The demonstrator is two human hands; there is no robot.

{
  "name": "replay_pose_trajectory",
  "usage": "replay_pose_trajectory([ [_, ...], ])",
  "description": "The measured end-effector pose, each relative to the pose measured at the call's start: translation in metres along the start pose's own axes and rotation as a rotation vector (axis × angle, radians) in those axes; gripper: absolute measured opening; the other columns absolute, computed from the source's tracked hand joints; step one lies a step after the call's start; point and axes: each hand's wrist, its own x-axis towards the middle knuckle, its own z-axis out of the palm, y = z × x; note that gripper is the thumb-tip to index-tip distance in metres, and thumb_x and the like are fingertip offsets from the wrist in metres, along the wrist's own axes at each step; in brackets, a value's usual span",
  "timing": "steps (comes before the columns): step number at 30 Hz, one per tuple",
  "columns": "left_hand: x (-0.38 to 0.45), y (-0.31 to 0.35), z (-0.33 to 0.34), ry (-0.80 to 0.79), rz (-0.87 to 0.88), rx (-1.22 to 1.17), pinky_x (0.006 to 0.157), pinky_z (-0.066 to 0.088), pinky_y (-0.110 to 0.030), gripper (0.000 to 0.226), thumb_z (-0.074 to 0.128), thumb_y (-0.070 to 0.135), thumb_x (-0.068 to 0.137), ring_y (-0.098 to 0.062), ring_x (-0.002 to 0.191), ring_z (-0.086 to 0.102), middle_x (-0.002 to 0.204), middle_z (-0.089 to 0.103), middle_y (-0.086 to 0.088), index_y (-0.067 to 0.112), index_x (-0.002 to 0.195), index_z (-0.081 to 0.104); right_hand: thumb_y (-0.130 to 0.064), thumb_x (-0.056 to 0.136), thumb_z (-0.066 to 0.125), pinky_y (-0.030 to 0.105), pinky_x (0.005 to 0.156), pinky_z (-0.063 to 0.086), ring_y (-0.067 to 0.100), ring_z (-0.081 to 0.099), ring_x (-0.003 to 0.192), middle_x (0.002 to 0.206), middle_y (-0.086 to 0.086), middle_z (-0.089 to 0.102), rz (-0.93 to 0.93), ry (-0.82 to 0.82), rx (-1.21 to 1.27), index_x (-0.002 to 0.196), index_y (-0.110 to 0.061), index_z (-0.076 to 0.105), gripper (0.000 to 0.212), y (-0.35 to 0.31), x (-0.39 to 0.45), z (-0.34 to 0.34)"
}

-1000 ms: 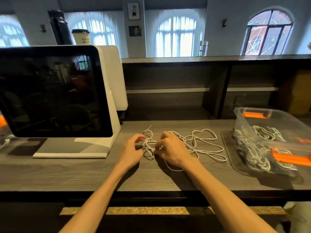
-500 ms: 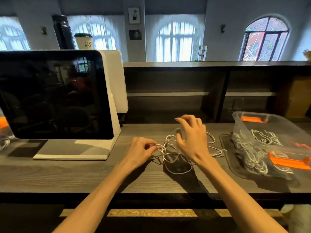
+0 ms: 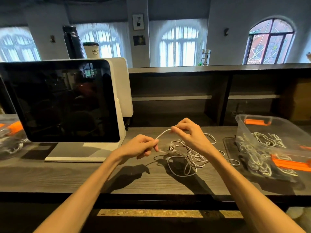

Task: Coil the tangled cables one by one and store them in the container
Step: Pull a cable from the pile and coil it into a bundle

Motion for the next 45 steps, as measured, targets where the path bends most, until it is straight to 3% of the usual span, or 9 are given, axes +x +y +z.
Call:
replay_pose_trajectory([
  [5, -0.008, 0.016, -0.004, -0.136, -0.027, -0.055, 0.067, 0.051, -0.028, 0.038, 0.044, 0.035, 0.107, -0.014, 0.060, 0.055, 0.062, 0.054, -0.001, 0.009, 0.090, 0.066, -0.032, 0.106, 0.053, 0.029, 0.066, 0.049, 0.009, 0.061, 0.070, 0.076, -0.002, 0.065, 0.088, 0.255, 0.206, 0.089, -0.018, 0.073, 0.030, -0.007, 0.006, -0.007],
  [8, -0.020, 0.023, -0.004, -0.122, -0.035, -0.102, 0.050, 0.031, -0.023, 0.038, 0.042, 0.040, 0.107, -0.010, 0.053, 0.038, 0.061, 0.045, 0.003, 0.014, 0.089, 0.065, -0.032, 0.106, 0.052, 0.030, 0.063, 0.042, 0.010, 0.055, 0.068, 0.073, -0.004, 0.060, 0.169, 0.331, 0.180, 0.091, -0.019, 0.073, 0.029, -0.007, 0.011, -0.018],
  [14, -0.026, 0.040, 0.009, -0.192, 0.023, -0.695, 0.044, 0.013, -0.021, 0.037, 0.045, 0.035, 0.106, -0.009, 0.050, 0.018, 0.061, 0.026, 0.003, 0.017, 0.074, 0.050, -0.049, 0.104, 0.042, 0.028, 0.110, 0.025, 0.005, 0.038, 0.139, 0.143, -0.012, 0.053, -0.219, 0.131, -0.382, 0.137, -0.037, 0.060, 0.039, -0.034, 0.001, -0.005],
  [18, -0.030, 0.056, 0.011, -0.366, 0.090, -1.063, 0.040, 0.015, -0.021, 0.044, 0.043, 0.036, 0.108, -0.009, 0.044, 0.018, 0.055, 0.024, 0.004, 0.018, 0.069, 0.037, -0.041, 0.108, 0.046, 0.026, 0.085, 0.045, 0.002, 0.061, 0.096, 0.096, -0.013, 0.069, -0.150, -0.158, 0.138, 0.105, -0.025, 0.071, 0.030, -0.064, -0.009, -0.003],
  [24, -0.037, 0.078, 0.018, 0.118, 0.120, -0.668, 0.050, 0.030, -0.023, 0.035, 0.052, 0.043, 0.101, -0.011, 0.053, 0.035, 0.061, 0.040, 0.000, 0.014, 0.083, 0.059, -0.038, 0.105, 0.055, 0.039, 0.075, 0.049, 0.026, 0.063, 0.084, 0.084, 0.001, 0.069, -0.197, -0.006, 0.210, 0.093, -0.019, 0.072, 0.028, -0.081, -0.011, -0.018],
  [29, -0.035, 0.089, 0.032, 0.406, 0.198, -0.806, 0.070, 0.048, -0.027, 0.032, 0.053, 0.040, 0.102, -0.011, 0.071, 0.057, 0.075, 0.060, -0.002, 0.012, 0.096, 0.066, -0.038, 0.103, 0.058, 0.018, 0.064, 0.047, 0.003, 0.061, 0.070, 0.073, -0.008, 0.067, -0.160, 0.129, 0.133, 0.082, -0.025, 0.072, 0.028, -0.092, -0.014, -0.014],
  [32, -0.036, 0.097, 0.043, 0.389, 0.236, -0.914, 0.089, 0.051, -0.035, 0.041, 0.045, 0.044, 0.104, -0.018, 0.088, 0.067, 0.086, 0.070, -0.008, 0.011, 0.095, 0.068, -0.039, 0.102, 0.059, 0.027, 0.067, 0.056, 0.008, 0.068, 0.075, 0.077, -0.008, 0.072, -0.148, 0.145, 0.077, 0.090, -0.024, 0.076, 0.026, -0.095, -0.017, -0.002],
  [39, -0.035, 0.116, 0.048, 0.352, 0.203, -1.196, 0.082, 0.059, -0.037, 0.039, 0.055, 0.050, 0.098, -0.027, 0.099, 0.072, 0.097, 0.075, -0.010, 0.013, 0.107, 0.065, -0.038, 0.101, 0.055, 0.044, 0.063, 0.057, 0.012, 0.065, 0.061, 0.065, -0.005, 0.068, -0.118, 0.195, -0.098, 0.078, -0.020, 0.072, 0.033, -0.097, -0.024, 0.016],
  [45, -0.037, 0.114, 0.056, 0.240, 0.223, -1.219, 0.094, 0.054, -0.041, 0.039, 0.056, 0.047, 0.099, -0.026, 0.110, 0.071, 0.117, 0.074, -0.011, 0.013, 0.118, 0.062, -0.033, 0.103, 0.057, 0.032, 0.064, 0.061, 0.009, 0.067, 0.064, 0.069, -0.008, 0.068, -0.117, 0.295, -0.068, 0.083, -0.022, 0.070, 0.026, -0.103, -0.029, 0.018],
])
